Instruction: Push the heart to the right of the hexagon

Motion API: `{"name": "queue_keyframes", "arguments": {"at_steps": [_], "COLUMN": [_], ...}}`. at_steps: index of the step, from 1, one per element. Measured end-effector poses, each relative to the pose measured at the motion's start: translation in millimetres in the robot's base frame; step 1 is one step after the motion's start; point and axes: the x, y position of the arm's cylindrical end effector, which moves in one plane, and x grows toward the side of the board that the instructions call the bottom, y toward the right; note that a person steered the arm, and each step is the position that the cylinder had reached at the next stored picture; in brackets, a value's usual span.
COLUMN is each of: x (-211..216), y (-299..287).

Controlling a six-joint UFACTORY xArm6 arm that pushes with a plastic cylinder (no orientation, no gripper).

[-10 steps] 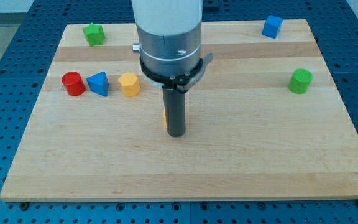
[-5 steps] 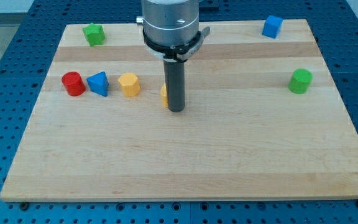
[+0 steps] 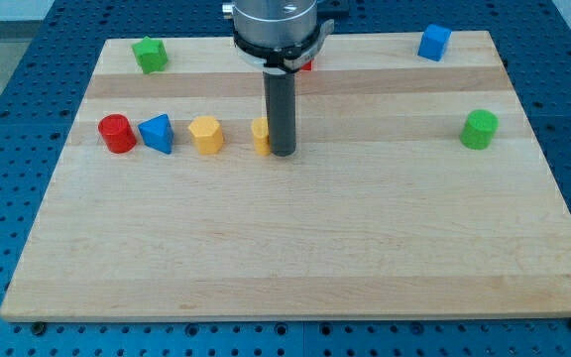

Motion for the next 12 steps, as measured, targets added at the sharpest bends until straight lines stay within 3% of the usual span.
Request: {"name": "queue_keyframes", "arguments": {"at_steps": [10,12], "x": [-2.0,-3.9], "y": [-20.2,21.2]}}
